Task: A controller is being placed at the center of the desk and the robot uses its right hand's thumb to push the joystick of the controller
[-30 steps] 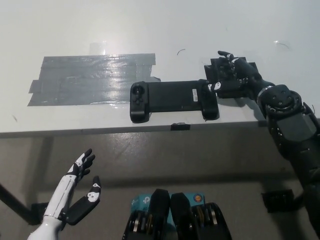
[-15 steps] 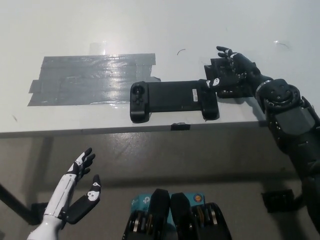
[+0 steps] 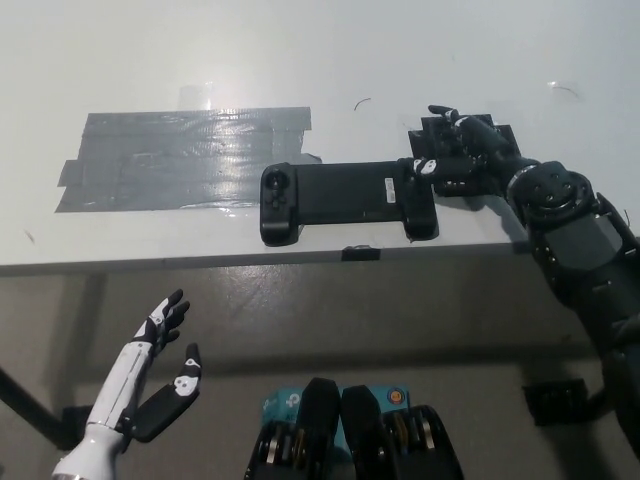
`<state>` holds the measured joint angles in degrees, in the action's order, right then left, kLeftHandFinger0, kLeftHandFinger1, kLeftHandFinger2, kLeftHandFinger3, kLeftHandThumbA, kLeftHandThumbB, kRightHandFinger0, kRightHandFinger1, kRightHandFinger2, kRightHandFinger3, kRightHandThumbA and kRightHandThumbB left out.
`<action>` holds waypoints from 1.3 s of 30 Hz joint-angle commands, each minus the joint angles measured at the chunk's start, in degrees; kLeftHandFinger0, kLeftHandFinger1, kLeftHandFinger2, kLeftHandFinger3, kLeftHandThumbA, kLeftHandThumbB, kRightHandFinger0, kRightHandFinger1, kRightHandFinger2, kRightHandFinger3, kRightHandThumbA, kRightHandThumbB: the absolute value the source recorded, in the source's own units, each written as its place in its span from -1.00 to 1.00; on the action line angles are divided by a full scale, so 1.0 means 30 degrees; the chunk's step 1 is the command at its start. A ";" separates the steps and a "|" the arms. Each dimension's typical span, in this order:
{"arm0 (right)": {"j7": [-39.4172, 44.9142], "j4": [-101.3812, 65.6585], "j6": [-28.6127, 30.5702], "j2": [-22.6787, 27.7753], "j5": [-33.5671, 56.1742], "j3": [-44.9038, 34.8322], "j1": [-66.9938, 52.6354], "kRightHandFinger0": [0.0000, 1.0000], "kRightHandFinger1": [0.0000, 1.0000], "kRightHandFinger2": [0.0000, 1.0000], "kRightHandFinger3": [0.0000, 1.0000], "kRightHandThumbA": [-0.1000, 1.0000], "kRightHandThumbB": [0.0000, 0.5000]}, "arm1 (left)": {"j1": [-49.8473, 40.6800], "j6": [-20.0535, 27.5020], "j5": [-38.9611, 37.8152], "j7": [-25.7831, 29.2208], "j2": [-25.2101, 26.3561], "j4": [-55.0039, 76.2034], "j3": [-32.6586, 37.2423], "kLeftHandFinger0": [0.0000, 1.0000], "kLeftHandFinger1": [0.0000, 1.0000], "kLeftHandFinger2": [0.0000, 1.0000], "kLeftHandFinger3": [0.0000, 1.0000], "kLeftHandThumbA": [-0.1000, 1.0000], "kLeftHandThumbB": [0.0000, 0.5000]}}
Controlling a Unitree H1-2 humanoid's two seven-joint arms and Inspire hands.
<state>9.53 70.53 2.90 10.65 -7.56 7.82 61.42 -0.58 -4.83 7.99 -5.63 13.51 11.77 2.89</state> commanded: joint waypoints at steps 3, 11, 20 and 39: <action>-0.1323 0.0013 0.1329 0.0460 -0.0553 0.0218 0.1016 1.00 1.00 1.00 1.00 -1.00 -0.92 | 0.0304 0.0136 -0.0171 -0.0360 0.0374 0.0379 -0.0156 1.00 1.00 1.00 1.00 -0.24 -0.86; -0.1347 -0.0272 0.1836 0.0194 0.0212 -0.0609 0.1190 1.00 1.00 1.00 1.00 -0.90 -0.91 | 0.0356 0.0082 0.0039 -0.0377 0.0372 0.0352 -0.0173 1.00 1.00 1.00 1.00 -0.26 -0.88; 0.0031 -0.3971 0.1170 0.0067 0.1230 -0.1819 0.0727 1.00 1.00 1.00 1.00 1.00 0.91 | 0.0451 0.0249 0.0055 -0.0424 0.0389 0.0234 -0.0243 1.00 1.00 1.00 1.00 -0.32 -0.92; 0.2022 -2.2792 -0.4022 0.0545 0.3604 -0.2104 -0.3547 1.00 1.00 1.00 1.00 1.00 0.54 | 0.0088 0.0098 0.0030 -0.0467 0.0376 0.0471 -0.0231 1.00 1.00 1.00 1.00 -0.32 -0.89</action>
<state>11.29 22.67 -2.66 10.36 -2.37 2.24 52.72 -0.51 -4.97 8.02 -6.51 13.61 11.49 2.67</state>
